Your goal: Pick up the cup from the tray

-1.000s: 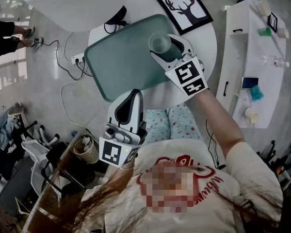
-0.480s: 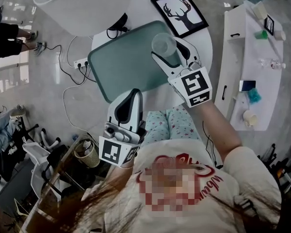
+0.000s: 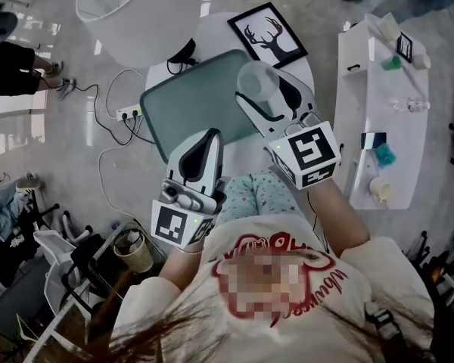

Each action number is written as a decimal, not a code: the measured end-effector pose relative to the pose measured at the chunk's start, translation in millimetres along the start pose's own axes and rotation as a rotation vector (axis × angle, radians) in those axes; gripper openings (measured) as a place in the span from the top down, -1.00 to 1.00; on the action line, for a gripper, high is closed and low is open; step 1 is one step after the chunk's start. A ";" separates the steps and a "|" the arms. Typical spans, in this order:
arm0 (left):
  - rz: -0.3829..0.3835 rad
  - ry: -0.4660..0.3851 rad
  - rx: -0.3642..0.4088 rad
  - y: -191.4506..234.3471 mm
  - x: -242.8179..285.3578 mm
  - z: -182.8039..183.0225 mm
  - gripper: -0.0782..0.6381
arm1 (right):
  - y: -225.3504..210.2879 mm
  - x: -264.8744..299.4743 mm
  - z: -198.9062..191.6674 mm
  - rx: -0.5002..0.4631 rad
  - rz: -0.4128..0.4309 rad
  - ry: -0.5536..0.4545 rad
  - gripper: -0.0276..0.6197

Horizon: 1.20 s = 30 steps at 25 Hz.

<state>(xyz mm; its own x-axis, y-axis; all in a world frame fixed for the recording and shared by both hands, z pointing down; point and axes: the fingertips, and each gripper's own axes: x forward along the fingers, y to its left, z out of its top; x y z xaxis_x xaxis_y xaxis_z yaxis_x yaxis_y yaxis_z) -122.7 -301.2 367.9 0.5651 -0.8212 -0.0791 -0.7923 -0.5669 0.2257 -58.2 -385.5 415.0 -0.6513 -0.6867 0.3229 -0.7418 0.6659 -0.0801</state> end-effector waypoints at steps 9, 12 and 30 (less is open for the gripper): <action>-0.041 -0.037 0.033 -17.0 21.4 29.3 0.74 | -13.2 -33.4 44.1 -0.007 -0.025 -0.044 -0.01; -0.050 -0.048 0.053 -23.4 23.2 40.9 0.74 | -14.0 -47.6 58.8 -0.018 -0.029 -0.064 -0.01; -0.048 -0.075 0.110 -48.1 24.1 63.4 0.74 | -9.3 -93.3 92.8 -0.027 0.004 -0.128 -0.01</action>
<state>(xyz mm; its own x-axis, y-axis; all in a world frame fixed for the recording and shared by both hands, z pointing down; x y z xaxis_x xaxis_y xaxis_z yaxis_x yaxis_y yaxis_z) -85.5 -297.8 293.6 0.5872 -0.7933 -0.1606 -0.7876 -0.6058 0.1126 -5.4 -354.7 298.1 -0.6706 -0.7146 0.1992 -0.7357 0.6750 -0.0552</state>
